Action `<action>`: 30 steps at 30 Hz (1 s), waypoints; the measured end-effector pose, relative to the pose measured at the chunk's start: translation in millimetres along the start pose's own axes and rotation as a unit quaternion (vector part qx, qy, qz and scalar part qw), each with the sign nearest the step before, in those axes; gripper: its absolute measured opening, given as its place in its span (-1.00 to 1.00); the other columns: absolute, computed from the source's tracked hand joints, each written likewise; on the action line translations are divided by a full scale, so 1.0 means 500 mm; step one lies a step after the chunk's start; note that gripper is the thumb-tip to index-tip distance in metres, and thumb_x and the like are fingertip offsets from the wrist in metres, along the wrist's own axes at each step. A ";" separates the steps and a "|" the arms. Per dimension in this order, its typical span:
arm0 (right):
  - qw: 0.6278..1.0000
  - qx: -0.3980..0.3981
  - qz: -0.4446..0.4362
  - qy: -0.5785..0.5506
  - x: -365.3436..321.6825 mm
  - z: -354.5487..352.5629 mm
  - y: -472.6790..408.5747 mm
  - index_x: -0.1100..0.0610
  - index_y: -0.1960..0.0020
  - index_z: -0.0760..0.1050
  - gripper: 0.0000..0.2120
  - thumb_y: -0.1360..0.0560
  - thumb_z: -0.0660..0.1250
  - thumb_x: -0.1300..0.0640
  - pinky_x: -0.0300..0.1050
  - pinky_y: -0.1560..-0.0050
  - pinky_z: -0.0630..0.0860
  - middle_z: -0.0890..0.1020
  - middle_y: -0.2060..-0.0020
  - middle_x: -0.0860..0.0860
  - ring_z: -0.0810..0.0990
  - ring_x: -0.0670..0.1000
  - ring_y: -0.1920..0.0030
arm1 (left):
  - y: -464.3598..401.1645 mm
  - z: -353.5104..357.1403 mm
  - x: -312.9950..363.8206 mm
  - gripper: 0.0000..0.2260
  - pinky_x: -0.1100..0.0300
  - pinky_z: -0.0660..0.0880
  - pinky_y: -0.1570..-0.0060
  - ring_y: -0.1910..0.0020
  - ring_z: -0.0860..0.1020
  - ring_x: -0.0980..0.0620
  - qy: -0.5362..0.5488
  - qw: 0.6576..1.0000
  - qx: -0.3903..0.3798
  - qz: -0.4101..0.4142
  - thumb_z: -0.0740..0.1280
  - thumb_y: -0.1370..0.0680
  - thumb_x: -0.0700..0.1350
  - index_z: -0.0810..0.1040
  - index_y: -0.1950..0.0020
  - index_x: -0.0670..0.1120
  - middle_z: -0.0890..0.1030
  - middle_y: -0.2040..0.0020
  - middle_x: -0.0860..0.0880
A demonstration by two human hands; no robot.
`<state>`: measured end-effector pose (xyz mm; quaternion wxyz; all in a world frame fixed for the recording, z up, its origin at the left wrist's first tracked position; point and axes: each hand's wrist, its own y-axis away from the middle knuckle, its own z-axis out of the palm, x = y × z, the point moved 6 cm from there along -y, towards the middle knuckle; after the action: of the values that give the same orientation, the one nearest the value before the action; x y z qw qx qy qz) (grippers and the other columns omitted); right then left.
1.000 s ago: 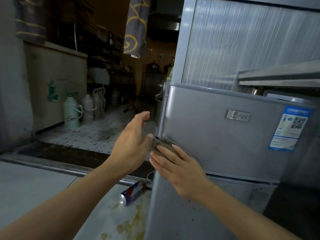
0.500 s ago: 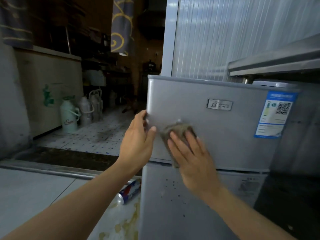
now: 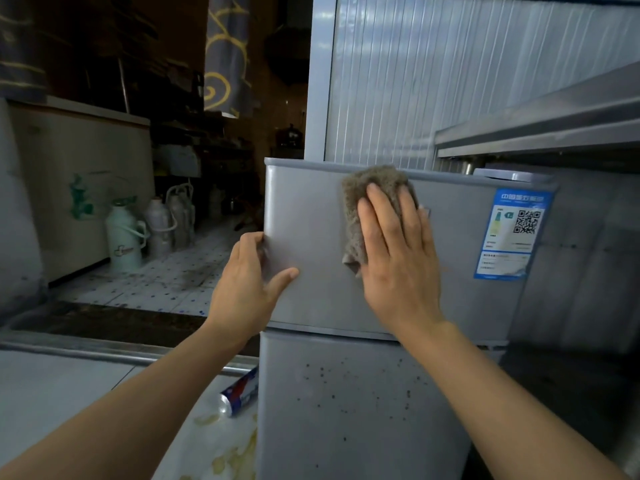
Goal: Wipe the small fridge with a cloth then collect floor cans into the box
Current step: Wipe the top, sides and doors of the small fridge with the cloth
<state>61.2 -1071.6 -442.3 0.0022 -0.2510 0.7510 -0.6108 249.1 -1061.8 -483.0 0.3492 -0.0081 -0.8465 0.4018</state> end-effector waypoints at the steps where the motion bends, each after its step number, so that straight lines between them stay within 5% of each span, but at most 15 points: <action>1: 1.000 -0.001 -0.005 0.001 0.014 -0.001 0.012 0.19 -0.46 0.13 -0.42 -0.49 0.21 0.12 0.11 -0.50 -0.03 0.17 -0.45 0.08 0.09 0.17 -0.47 | -0.001 0.001 -0.001 -0.54 0.13 0.42 0.09 0.00 0.45 0.02 0.003 1.000 -0.002 0.000 0.41 -0.45 0.02 0.31 -0.24 -0.07 0.46 -0.07 -0.01; 6: 0.992 0.047 0.117 -0.028 0.126 -0.027 0.059 0.23 -0.39 0.19 -0.52 -0.51 0.21 0.17 0.13 -0.45 0.19 0.21 -0.35 0.13 0.19 0.18 -0.42 | 0.001 0.003 -0.006 -0.54 0.12 0.45 0.07 0.00 0.46 0.02 0.011 1.000 0.001 0.002 0.42 -0.44 0.03 0.31 -0.22 -0.05 0.47 -0.06 0.00; 10: 0.967 0.100 0.223 -0.076 0.093 -0.026 0.052 0.30 -0.36 0.29 -0.58 -0.53 0.16 0.23 0.15 -0.47 0.16 0.20 -0.37 0.11 0.11 0.22 -0.46 | 0.004 0.010 -0.005 -0.51 0.10 0.49 0.02 -0.05 0.48 0.02 0.014 1.000 0.006 -0.002 0.41 -0.44 0.04 0.30 -0.26 -0.05 0.48 -0.15 -0.05; 14: 0.990 0.036 0.115 -0.078 -0.048 0.013 0.026 0.20 -0.47 0.14 -0.43 -0.49 0.21 0.22 0.12 -0.49 -0.01 0.12 -0.45 0.05 0.02 0.21 -0.48 | 0.006 0.004 -0.002 -0.54 0.05 0.50 0.07 0.00 0.49 -0.01 0.007 1.000 0.016 0.007 0.41 -0.44 0.03 0.30 -0.23 -0.05 0.48 -0.07 -0.04; 18: 0.997 -0.031 0.062 -0.034 -0.006 0.027 0.066 0.12 -0.52 -0.06 -0.27 -0.48 0.26 0.18 0.08 -0.49 -0.02 0.03 -0.50 0.02 -0.04 0.14 -0.51 | 0.003 0.000 -0.001 -0.54 0.00 0.52 0.10 0.05 0.49 -0.01 0.008 1.000 0.008 0.003 0.42 -0.44 0.04 0.30 -0.22 -0.05 0.48 -0.03 -0.04; 25: 0.941 0.000 0.333 -0.056 0.085 0.016 0.172 0.23 -0.52 -0.08 -0.34 -0.54 0.15 0.11 0.17 -0.48 0.00 -0.02 -0.52 0.14 -0.09 0.25 -0.51 | 0.013 0.009 -0.006 -0.52 0.01 0.49 0.06 0.00 0.47 -0.01 0.023 0.999 0.021 -0.015 0.37 -0.47 0.07 0.30 -0.30 -0.05 0.47 -0.10 -0.04; 30: 0.983 -0.016 0.174 -0.061 -0.104 0.051 0.157 0.17 -0.51 0.03 -0.40 -0.53 0.15 0.15 0.20 -0.45 0.09 0.10 -0.50 0.06 0.03 0.27 -0.48 | 0.079 0.050 -0.053 -0.68 0.07 0.42 0.07 -0.01 0.49 -0.02 0.024 0.997 -0.027 -0.062 0.22 -0.55 0.07 0.38 -0.23 -0.05 0.52 -0.11 -0.07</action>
<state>85.1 -1065.3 -536.7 0.1508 -0.1534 0.7910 -0.5727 243.6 -1059.6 -536.1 0.3930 0.0251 -0.8474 0.3560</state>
